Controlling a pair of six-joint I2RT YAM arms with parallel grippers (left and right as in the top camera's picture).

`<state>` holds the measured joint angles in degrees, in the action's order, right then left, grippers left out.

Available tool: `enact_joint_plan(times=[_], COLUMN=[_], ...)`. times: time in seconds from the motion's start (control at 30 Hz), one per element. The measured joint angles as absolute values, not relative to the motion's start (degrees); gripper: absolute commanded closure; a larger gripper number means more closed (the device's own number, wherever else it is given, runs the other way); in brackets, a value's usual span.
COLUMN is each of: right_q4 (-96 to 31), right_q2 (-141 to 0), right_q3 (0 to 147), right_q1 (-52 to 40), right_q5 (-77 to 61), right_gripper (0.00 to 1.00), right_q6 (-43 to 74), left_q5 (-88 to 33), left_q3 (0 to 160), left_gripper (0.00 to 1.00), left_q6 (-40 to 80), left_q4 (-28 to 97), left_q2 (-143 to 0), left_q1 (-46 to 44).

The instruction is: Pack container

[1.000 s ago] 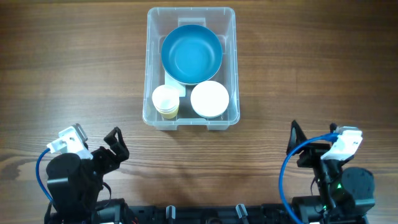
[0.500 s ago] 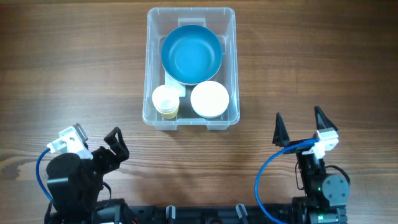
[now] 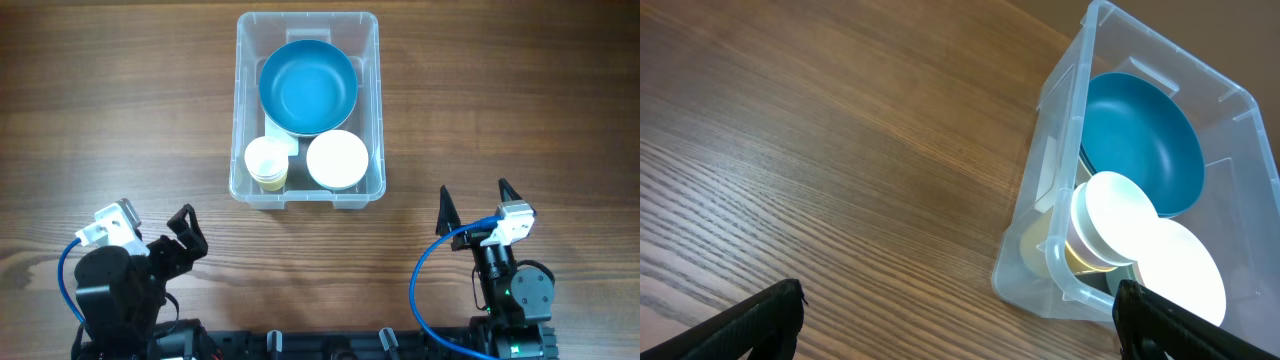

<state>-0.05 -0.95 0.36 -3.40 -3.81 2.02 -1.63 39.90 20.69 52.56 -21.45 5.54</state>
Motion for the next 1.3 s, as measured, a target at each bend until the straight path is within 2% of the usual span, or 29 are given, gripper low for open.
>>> enact_joint_plan(times=[0.3,0.5,0.67,0.73,0.87,0.97,1.1,1.3], right_q4=[-0.1,0.0,0.0,-0.1,0.0,-0.1,0.0,0.0], right_q2=[-1.0,-1.2,-1.2,-1.3,-1.3,-1.3,-1.3,-1.3], right_q3=[0.4,0.4,0.4,0.4,0.4,0.4,0.4,0.4], right_q1=[-3.4,-3.4,-3.4,-3.4,-3.4,-3.4,-3.4,-3.4], right_q5=[-3.8,-3.8,-3.8,-3.8,-3.8,-3.8,-3.8,-3.8], right_gripper=[0.0,0.0,0.0,0.0,0.0,0.0,0.0,0.0], right_q6=[2.0,2.0,2.0,2.0,2.0,2.0,2.0,2.0], left_q5=[-1.7,-0.6,-0.3,-0.3,-0.6,-1.9,-3.2,-3.6], left_q3=[39.9,37.5,22.9,18.8,7.0,2.9,0.8,0.7], left_gripper=[0.0,0.0,0.0,0.0,0.0,0.0,0.0,0.0], left_q6=[20.7,19.9,18.0,17.8,13.0,7.0,0.1,-0.8], left_q4=[52.8,54.8,39.5,34.2,10.2,1.4,2.0,3.9], left_q2=[-21.1,-12.8,-1.3,-0.9,-0.8,-0.8,-0.7,-0.7], left_q1=[5.5,4.3,0.2,0.0,-0.3,-0.5,-1.5,-1.5])
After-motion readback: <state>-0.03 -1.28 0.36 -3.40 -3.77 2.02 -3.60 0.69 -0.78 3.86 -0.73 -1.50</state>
